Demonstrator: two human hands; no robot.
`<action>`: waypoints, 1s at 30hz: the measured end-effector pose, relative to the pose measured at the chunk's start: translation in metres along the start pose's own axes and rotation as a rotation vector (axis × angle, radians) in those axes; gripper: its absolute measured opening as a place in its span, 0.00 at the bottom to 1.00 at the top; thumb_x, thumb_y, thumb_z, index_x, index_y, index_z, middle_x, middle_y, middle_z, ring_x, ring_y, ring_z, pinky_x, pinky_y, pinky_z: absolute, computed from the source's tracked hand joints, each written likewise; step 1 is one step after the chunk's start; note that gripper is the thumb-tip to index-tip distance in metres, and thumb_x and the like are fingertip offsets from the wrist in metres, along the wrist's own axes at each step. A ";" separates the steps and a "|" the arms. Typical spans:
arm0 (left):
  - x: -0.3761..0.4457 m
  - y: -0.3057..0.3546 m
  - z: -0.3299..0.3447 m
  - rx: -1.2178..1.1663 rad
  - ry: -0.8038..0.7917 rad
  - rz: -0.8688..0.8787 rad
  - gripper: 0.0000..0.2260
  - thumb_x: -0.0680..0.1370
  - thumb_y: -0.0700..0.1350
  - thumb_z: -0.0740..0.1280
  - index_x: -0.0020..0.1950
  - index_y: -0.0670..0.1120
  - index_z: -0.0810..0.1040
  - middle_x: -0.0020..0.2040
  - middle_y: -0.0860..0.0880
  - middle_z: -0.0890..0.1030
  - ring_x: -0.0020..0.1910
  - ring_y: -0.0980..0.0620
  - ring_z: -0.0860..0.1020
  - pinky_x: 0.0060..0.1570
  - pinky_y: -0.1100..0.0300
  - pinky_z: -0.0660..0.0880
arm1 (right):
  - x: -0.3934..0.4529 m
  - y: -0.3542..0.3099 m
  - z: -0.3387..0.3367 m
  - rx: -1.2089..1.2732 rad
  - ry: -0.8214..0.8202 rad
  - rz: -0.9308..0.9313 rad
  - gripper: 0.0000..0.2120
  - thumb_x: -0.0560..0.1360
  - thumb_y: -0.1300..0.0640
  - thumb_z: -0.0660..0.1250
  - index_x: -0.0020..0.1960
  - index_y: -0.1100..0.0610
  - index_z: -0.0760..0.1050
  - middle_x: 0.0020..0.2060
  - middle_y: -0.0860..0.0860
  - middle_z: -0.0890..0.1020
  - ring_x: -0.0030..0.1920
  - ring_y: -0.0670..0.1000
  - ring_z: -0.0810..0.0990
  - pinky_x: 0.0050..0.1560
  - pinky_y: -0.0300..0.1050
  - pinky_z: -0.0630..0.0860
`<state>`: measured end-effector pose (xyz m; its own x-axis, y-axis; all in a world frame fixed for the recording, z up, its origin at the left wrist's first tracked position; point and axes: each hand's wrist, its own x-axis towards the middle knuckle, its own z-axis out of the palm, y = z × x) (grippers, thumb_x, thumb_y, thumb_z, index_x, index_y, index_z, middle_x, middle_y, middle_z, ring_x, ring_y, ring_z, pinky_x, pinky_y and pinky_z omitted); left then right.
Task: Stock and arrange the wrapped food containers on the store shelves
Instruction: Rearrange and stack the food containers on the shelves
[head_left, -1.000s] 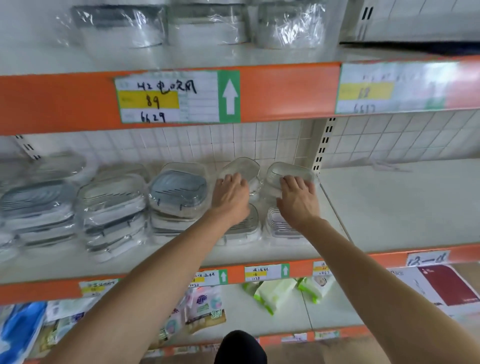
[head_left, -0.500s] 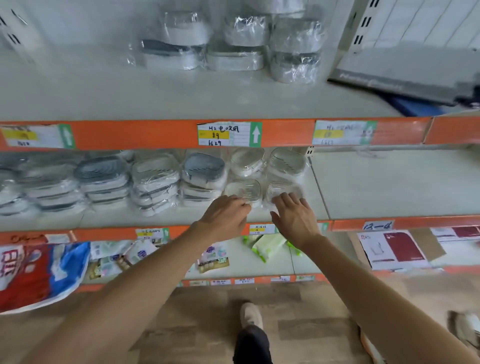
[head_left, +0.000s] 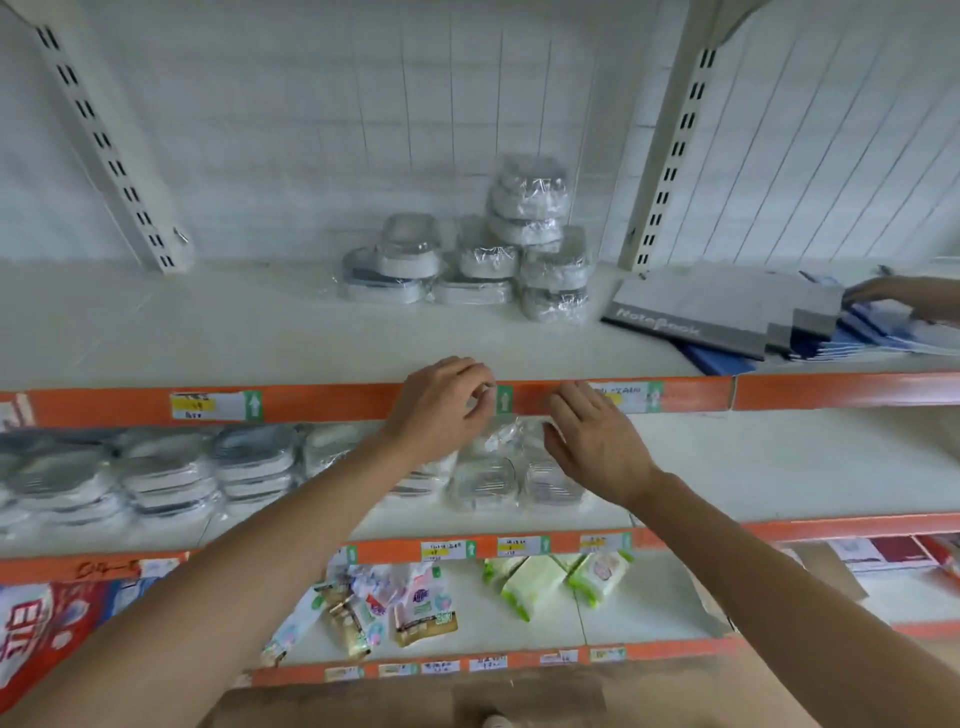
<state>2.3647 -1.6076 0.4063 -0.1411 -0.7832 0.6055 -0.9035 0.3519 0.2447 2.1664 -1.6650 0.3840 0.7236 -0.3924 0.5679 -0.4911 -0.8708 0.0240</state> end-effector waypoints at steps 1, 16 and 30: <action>0.008 -0.004 -0.006 0.017 0.016 -0.022 0.01 0.71 0.37 0.68 0.40 0.40 0.80 0.35 0.47 0.80 0.35 0.45 0.78 0.31 0.55 0.76 | 0.012 0.006 -0.003 -0.002 0.004 0.001 0.09 0.67 0.67 0.71 0.47 0.64 0.75 0.41 0.59 0.78 0.40 0.59 0.76 0.38 0.50 0.76; 0.157 -0.084 -0.008 0.163 -0.056 -0.331 0.14 0.76 0.47 0.66 0.58 0.40 0.76 0.56 0.45 0.76 0.58 0.46 0.74 0.54 0.53 0.72 | 0.201 0.102 -0.019 -0.105 0.080 0.157 0.21 0.76 0.51 0.65 0.64 0.61 0.71 0.61 0.60 0.71 0.60 0.61 0.70 0.57 0.53 0.68; 0.227 -0.101 0.021 0.003 -0.056 -0.503 0.28 0.73 0.58 0.68 0.68 0.44 0.69 0.63 0.46 0.70 0.63 0.46 0.71 0.58 0.54 0.70 | 0.229 0.158 -0.017 0.081 0.013 0.503 0.28 0.70 0.42 0.68 0.63 0.55 0.65 0.60 0.58 0.68 0.59 0.59 0.66 0.59 0.51 0.66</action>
<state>2.4156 -1.8318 0.5036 0.2905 -0.8819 0.3713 -0.8661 -0.0774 0.4938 2.2459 -1.8877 0.5321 0.4007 -0.7661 0.5025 -0.7378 -0.5950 -0.3188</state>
